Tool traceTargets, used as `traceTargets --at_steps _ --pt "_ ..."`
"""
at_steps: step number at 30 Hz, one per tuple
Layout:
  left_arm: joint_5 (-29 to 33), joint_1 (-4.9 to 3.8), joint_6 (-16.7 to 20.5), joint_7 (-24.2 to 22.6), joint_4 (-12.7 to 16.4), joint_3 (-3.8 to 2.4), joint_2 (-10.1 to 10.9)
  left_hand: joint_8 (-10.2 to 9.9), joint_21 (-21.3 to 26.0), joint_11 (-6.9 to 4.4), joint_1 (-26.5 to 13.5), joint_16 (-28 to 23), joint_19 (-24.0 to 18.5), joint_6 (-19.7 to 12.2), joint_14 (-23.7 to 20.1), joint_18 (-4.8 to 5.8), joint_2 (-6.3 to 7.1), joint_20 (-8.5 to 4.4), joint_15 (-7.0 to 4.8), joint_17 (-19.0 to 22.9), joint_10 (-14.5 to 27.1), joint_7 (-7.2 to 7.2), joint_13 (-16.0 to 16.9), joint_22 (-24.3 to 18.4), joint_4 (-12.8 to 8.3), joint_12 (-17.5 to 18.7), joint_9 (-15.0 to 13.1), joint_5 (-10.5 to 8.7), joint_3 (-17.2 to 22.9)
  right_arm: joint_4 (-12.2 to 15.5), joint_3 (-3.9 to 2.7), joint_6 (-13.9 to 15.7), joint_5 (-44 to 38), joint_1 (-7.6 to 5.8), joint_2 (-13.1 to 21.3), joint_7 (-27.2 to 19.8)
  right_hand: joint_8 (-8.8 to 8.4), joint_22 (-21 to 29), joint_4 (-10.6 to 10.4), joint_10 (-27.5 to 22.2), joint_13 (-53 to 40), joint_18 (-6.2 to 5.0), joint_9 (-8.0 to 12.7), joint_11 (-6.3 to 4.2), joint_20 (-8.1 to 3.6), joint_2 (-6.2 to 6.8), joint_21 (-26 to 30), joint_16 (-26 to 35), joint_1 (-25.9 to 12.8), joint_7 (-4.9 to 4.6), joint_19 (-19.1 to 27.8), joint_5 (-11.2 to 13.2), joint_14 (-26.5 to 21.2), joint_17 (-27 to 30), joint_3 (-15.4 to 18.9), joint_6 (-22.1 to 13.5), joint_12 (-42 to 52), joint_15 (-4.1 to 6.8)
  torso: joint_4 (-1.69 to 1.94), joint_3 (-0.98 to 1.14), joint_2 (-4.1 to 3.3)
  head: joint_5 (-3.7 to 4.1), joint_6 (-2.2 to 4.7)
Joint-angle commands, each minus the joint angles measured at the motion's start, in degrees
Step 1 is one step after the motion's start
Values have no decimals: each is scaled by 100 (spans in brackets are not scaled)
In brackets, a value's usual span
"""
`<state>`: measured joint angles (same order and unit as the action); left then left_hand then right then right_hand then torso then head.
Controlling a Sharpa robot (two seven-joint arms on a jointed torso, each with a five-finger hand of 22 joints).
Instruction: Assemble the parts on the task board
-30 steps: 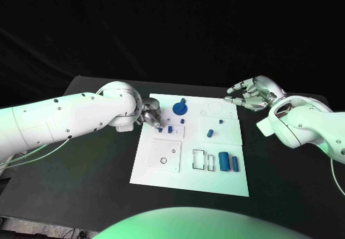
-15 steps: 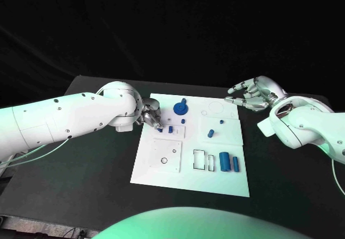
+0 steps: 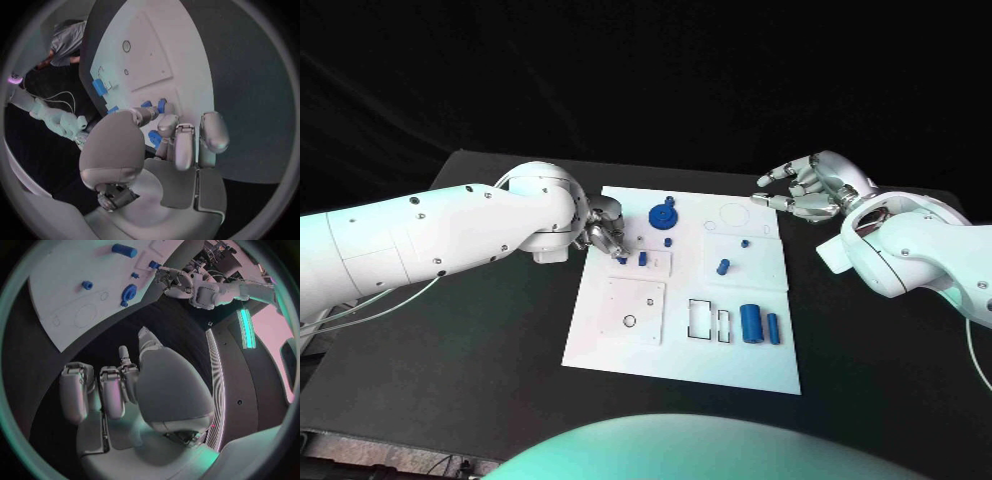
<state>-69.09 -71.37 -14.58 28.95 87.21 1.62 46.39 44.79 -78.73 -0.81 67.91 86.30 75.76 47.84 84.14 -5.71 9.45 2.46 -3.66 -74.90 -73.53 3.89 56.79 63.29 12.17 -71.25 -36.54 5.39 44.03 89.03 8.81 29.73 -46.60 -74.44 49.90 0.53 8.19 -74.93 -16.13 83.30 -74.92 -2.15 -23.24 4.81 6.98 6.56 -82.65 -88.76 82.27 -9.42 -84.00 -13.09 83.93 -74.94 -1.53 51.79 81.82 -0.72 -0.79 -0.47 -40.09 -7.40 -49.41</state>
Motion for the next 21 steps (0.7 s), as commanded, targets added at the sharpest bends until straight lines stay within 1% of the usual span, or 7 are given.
traceTargets --at_steps 1,4,9,16,21 --pt "-6 2 -89 -4 1 3 -26 26 -27 3 -47 29 33 11 404 30 -19 -8 -40 -832 -29 -40 2 -4 -791 -23 -414 27 832 6 -1 -77 -59 3 -3 -12 22 -1016 -31 2 -624 3 10 -46 -54 -9 8 31 -61 26 -83 -31 504 -1064 -17 1 -28 43 -3 -1 -4 6 2" --pt "1 2 -97 -3 -12 6 -40 28 -26 3 -57 29 33 13 404 30 -18 -8 -40 -832 -31 -41 1 -5 -789 -22 -415 26 838 10 -1 -76 -59 3 -1 -13 22 -1016 -31 2 -624 3 10 -46 -54 -9 8 31 -61 26 -83 -31 504 -1064 -17 1 -28 43 -4 3 -5 6 -6" --pt "16 3 -132 2 -31 14 -55 28 -26 3 -57 29 33 13 404 30 -18 -8 -40 -832 -31 -41 1 -5 -789 -22 -415 26 838 14 -1 -75 -60 3 6 -12 22 -1016 -31 2 -624 3 10 -46 -54 -9 8 31 -61 26 -83 -31 504 -1064 -17 1 -28 43 -5 0 -4 10 -13" --pt "22 3 -231 13 -45 20 -63 33 -28 3 -72 30 35 15 404 31 -16 -8 -41 -835 -33 -41 1 0 -786 -22 -417 24 848 14 -1 -75 -60 3 8 -13 22 -1016 -31 2 -624 3 10 -46 -54 -9 8 31 -61 26 -83 -31 504 -1064 -17 1 -28 43 3 4 -3 19 -27" --pt "5 3 -293 19 -46 22 -56 35 -28 2 -78 30 35 15 404 31 -15 -9 -41 -834 -35 -42 3 -1 -787 -24 -418 24 853 11 -1 -76 -60 3 7 -14 22 -1016 -31 2 -624 3 10 -46 -54 -9 8 31 -61 26 -83 -31 504 -1064 -17 1 -28 43 4 1 -1 19 -39"
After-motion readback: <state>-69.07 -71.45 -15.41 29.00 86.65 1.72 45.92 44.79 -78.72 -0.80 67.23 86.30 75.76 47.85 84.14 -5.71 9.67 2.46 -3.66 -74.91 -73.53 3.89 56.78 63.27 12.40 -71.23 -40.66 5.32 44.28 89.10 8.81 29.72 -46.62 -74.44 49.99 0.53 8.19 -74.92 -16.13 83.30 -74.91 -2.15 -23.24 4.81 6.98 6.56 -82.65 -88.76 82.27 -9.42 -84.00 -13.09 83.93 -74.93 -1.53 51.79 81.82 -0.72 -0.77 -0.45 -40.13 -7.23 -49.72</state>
